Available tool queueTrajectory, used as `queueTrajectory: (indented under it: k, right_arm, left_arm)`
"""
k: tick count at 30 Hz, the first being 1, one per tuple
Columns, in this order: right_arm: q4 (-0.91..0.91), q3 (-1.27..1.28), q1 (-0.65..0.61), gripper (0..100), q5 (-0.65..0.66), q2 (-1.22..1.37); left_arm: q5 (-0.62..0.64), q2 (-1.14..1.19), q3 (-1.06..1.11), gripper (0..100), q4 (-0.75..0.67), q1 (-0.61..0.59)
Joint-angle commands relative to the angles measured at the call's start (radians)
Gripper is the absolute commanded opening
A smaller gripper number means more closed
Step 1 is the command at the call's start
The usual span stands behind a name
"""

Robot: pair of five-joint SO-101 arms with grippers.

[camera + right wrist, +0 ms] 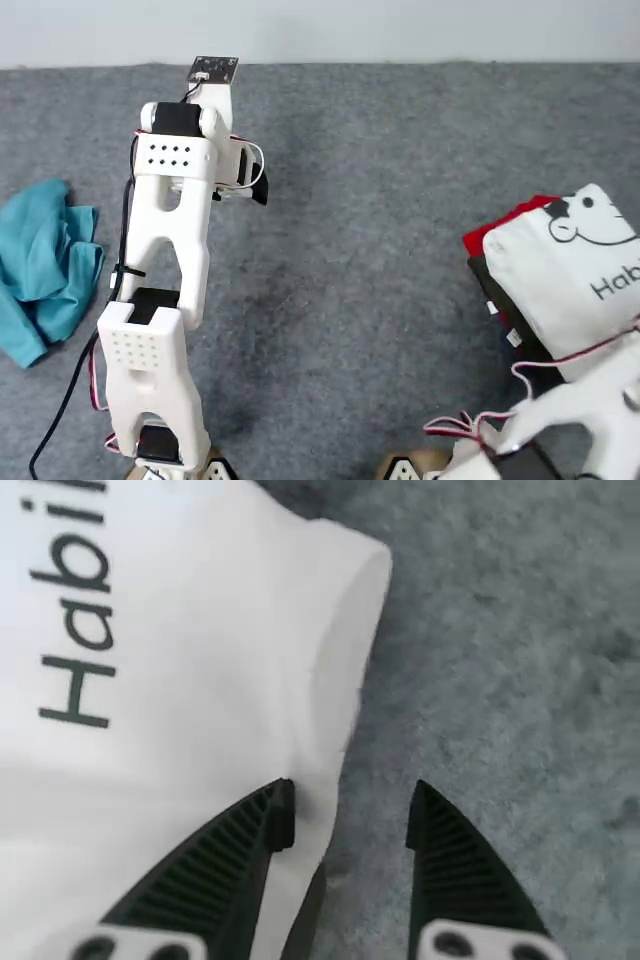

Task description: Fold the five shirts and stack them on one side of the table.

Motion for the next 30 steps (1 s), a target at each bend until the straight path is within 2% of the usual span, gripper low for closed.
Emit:
queueTrajectory:
  k: [1,3,9,15,22,30]
  right_arm:
    - [0.044,-0.061,0.025,18.8,-0.015,-0.143]
    - [0.053,-0.118,0.010,18.7,-0.021,-0.228]
    - [-0.016,-0.226,-0.157,18.7,-0.130,-0.344]
    - [0.002,-0.222,-0.318,18.7,-0.150,-0.275]
    - [-0.061,-0.118,-0.576,18.6,-0.144,-0.166]
    - [-0.236,-0.023,-0.611,18.6,-0.144,0.035]
  left_arm:
    - [0.002,-0.063,-0.008,25,0.020,-0.002]
    - [0.002,-0.064,-0.010,25,0.020,-0.002]
    - [0.002,-0.064,-0.008,25,0.020,-0.003]
    - [0.002,-0.061,-0.005,25,0.020,-0.046]
    - [0.002,-0.054,0.074,25,0.018,-0.135]
    - [0.002,-0.055,0.147,25,0.018,-0.137]
